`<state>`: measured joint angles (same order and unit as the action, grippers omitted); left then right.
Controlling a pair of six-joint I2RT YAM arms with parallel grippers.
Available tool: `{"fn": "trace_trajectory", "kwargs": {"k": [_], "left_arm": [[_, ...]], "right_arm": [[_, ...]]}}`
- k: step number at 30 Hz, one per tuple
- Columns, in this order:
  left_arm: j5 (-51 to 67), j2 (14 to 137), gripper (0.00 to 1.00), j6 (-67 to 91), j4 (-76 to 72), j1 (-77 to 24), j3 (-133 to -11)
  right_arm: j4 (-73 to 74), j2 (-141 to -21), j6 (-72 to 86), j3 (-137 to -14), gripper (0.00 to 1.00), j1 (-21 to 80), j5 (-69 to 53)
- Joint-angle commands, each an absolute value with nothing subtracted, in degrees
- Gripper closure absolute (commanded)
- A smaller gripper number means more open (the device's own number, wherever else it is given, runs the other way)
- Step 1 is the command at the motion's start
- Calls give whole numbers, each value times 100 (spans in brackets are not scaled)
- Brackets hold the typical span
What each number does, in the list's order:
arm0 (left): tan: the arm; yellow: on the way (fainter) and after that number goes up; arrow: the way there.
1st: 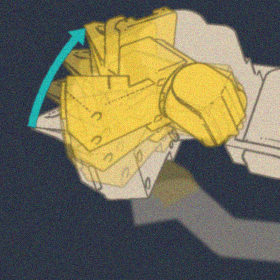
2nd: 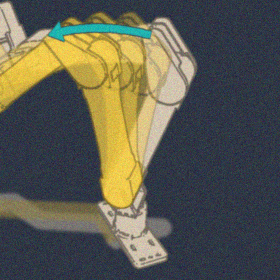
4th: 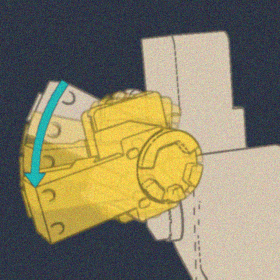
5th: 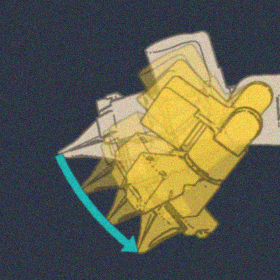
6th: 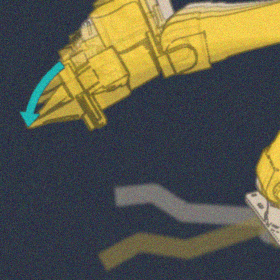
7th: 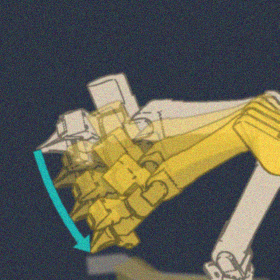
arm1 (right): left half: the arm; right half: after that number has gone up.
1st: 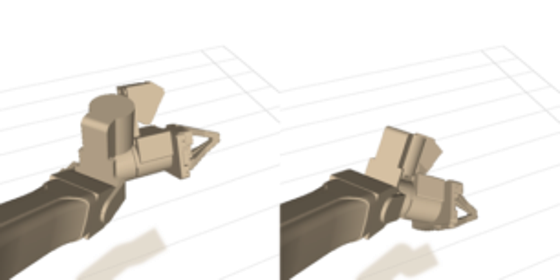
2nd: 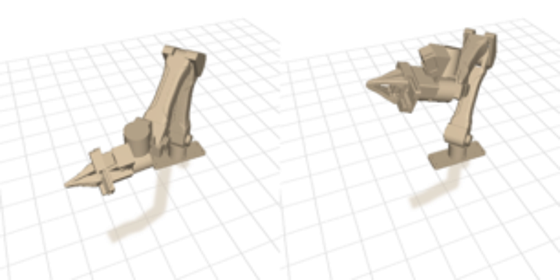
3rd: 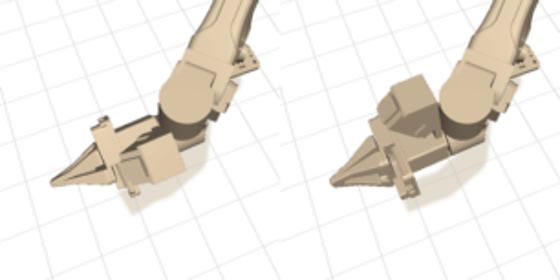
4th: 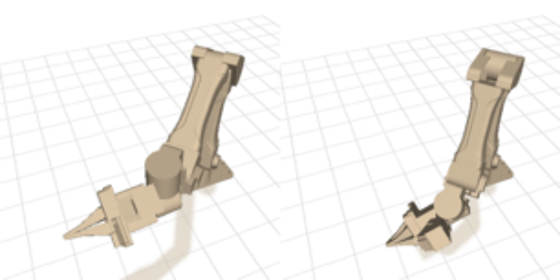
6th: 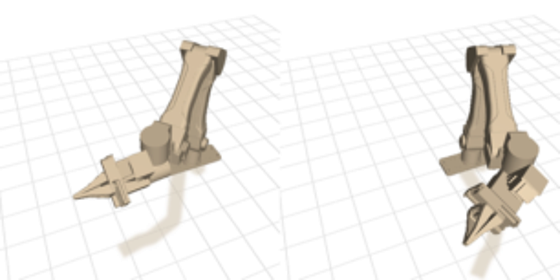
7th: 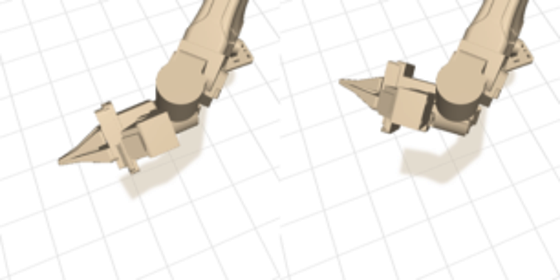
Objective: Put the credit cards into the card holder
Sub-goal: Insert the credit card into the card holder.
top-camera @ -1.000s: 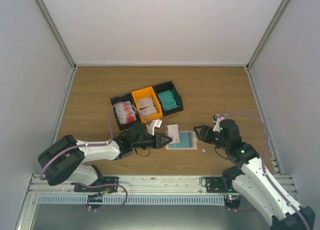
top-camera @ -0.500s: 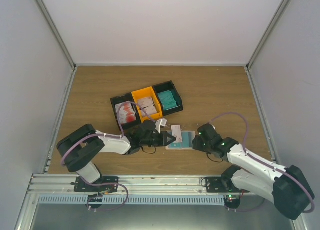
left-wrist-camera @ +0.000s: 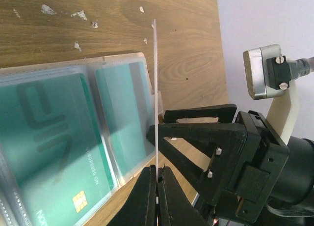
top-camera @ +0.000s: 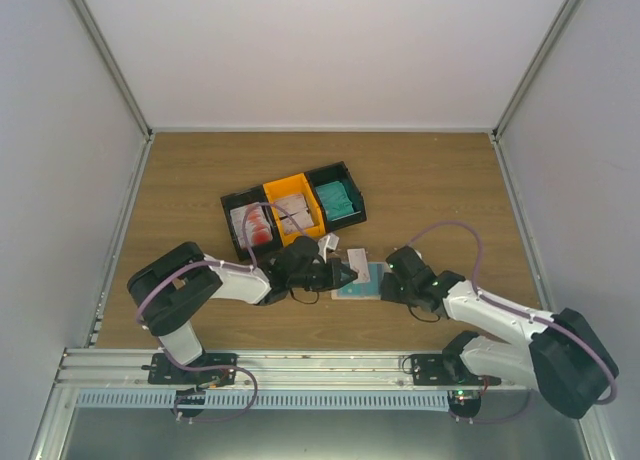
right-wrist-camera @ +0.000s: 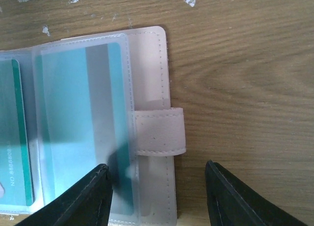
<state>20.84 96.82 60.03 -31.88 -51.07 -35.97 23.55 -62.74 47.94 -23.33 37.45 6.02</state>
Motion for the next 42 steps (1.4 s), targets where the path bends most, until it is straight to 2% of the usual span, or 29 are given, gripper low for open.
{"fn": "trace_trajectory", "kwargs": {"k": [1, 11, 16, 32, 42], "left_arm": [[2159, 9783, 100, 6096, -3164, -5133, -3709], [2284, 9836, 100, 6161, -2924, -5124, -3616], [2372, 9965, 100, 6094, -2836, -5098, -3633], [2677, 10261, 100, 5933, -2975, -5019, -3746], [2838, 10575, 100, 5936, -3151, -5019, -3886]], "right_arm": [[2573, -6513, 4711, -2503, 46, 3938, 892], [3138, -7238, 4856, -2932, 46, 4325, 1400], [3152, -7199, 4947, -2886, 51, 4332, 1326], [2998, -7139, 5025, -2735, 60, 4328, 1078], [2882, -7021, 5011, -2665, 60, 4329, 903]]}}
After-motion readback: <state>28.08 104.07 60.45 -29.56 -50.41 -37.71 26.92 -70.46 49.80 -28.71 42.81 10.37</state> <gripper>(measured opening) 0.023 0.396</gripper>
